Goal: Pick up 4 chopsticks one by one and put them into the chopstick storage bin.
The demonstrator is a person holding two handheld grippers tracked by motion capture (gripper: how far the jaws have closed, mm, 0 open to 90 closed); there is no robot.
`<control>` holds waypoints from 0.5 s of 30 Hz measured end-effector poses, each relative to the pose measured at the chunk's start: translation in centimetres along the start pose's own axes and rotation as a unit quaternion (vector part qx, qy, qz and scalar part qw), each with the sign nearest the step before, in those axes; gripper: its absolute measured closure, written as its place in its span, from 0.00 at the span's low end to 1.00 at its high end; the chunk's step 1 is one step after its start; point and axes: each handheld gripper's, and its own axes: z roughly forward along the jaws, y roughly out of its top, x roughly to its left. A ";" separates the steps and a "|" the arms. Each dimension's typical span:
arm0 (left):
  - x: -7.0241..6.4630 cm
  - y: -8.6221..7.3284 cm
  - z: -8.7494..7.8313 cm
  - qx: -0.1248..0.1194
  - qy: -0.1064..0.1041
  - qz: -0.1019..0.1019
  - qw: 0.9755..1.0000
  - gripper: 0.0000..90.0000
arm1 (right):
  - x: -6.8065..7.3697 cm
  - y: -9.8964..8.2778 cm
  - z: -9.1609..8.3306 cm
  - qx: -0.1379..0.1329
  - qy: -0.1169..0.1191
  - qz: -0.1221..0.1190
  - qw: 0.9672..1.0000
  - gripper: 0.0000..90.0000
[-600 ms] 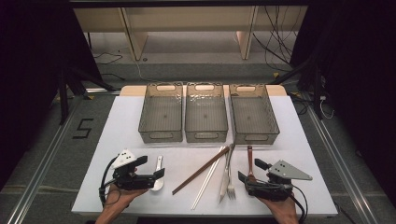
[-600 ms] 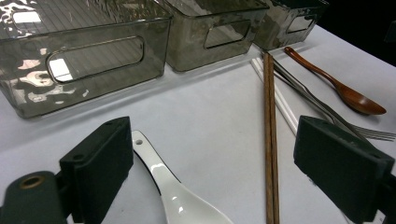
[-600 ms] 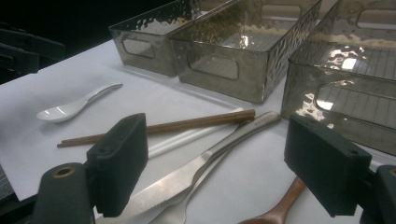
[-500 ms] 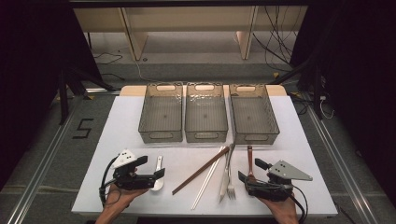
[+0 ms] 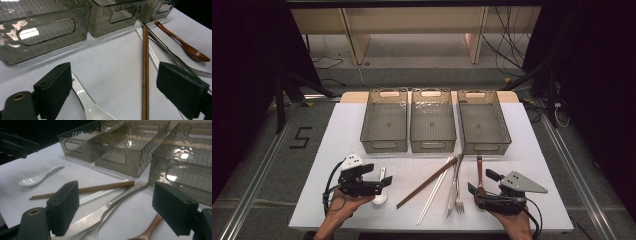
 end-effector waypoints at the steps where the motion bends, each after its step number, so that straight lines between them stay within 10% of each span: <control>1: -0.1 0.2 0.2 0.006 -0.002 0.001 1.000 0.14 | 0.0 0.0 0.0 -0.001 0.000 0.000 1.000 0.25; 15: -1.7 2.6 3.5 0.077 -0.018 0.029 0.996 0.17 | -0.1 0.0 0.0 0.004 0.003 0.001 1.000 0.25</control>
